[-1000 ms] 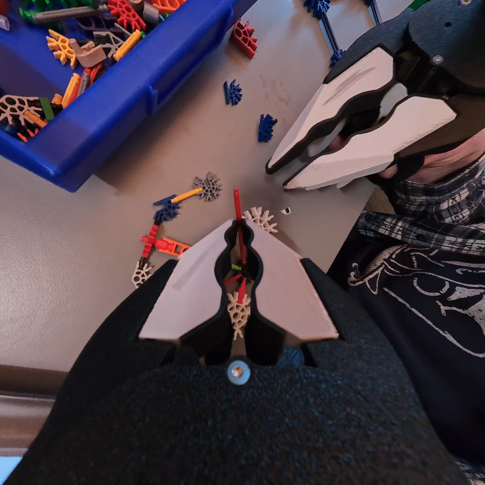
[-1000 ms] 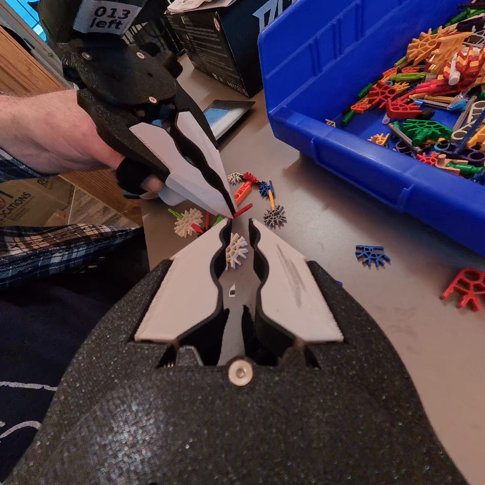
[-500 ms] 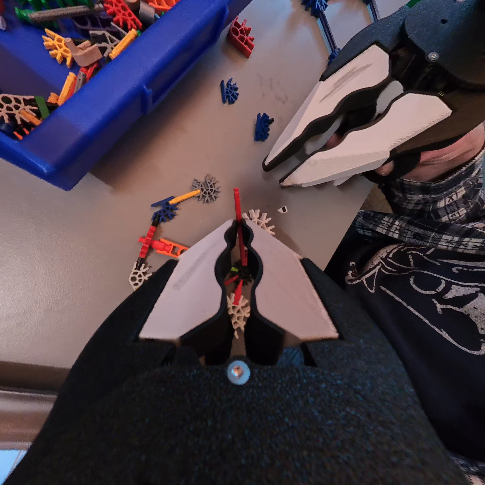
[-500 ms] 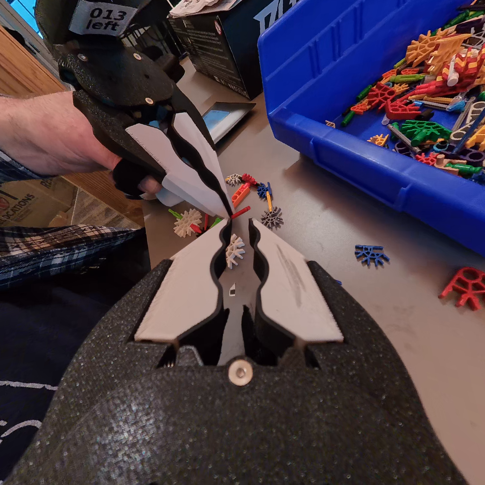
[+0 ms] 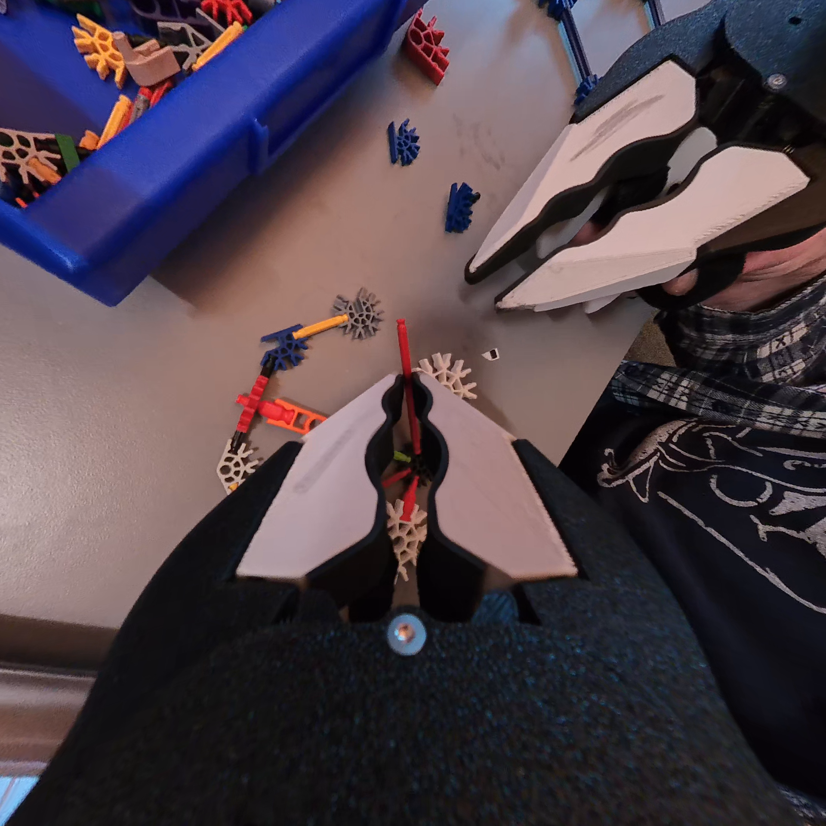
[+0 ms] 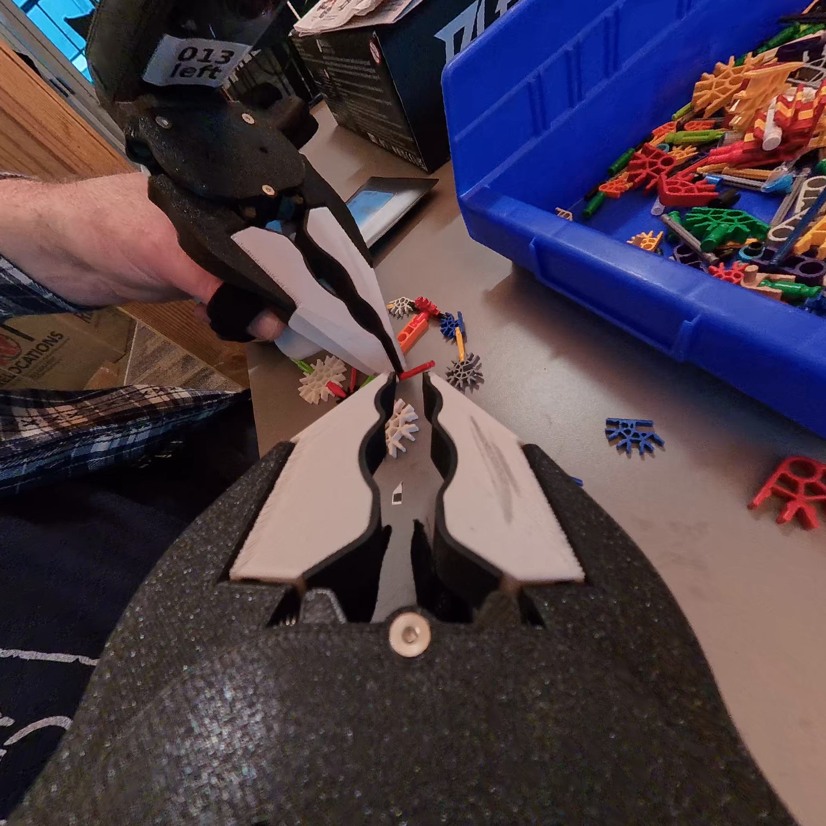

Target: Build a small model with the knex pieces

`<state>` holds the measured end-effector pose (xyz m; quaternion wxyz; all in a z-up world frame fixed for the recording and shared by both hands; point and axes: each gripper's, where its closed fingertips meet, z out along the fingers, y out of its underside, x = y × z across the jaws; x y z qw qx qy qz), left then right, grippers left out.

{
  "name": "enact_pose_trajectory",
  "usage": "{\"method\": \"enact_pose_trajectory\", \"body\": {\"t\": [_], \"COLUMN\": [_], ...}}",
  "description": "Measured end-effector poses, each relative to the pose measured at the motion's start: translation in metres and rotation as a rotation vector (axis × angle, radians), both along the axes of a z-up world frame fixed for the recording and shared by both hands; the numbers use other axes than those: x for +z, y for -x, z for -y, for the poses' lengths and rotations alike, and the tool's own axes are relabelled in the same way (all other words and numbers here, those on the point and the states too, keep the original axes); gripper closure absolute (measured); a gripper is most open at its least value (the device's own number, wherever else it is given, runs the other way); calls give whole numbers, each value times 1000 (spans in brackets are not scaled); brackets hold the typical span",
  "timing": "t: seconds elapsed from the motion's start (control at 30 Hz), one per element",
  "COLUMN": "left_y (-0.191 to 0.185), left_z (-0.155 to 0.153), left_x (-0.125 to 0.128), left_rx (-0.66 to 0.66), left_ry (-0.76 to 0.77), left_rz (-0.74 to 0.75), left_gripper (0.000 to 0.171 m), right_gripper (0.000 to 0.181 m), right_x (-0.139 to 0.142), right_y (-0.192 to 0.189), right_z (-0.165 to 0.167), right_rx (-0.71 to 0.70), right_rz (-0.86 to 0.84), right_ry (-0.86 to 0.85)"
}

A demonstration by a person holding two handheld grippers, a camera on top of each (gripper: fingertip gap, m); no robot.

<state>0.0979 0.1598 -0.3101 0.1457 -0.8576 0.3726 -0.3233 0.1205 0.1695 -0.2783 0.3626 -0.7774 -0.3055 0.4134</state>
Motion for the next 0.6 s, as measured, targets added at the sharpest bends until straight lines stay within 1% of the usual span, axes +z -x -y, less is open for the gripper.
{"method": "enact_pose_trajectory", "body": {"t": [0.13,0.2,0.33,0.43,0.6], "left_y": [0,0,3,7,13], "left_z": [-1,-2,-3,-7,1], "left_x": [-1,-2,-3,3,24], "left_rx": [7,8,13,16,-21], "left_ry": [-13,-24,-49,-89,-162], "left_rz": [-4,-14,-27,-40,-36], "left_gripper": [162,155,150,146,146], "right_gripper": [170,170,170,171,170], "right_x": [0,0,0,-1,-4], "right_y": [0,0,0,0,1], "right_z": [0,0,0,0,1], "right_rx": [2,3,3,3,29], "right_rz": [-1,-2,0,0,51], "right_ry": [1,3,4,6,-24]}}
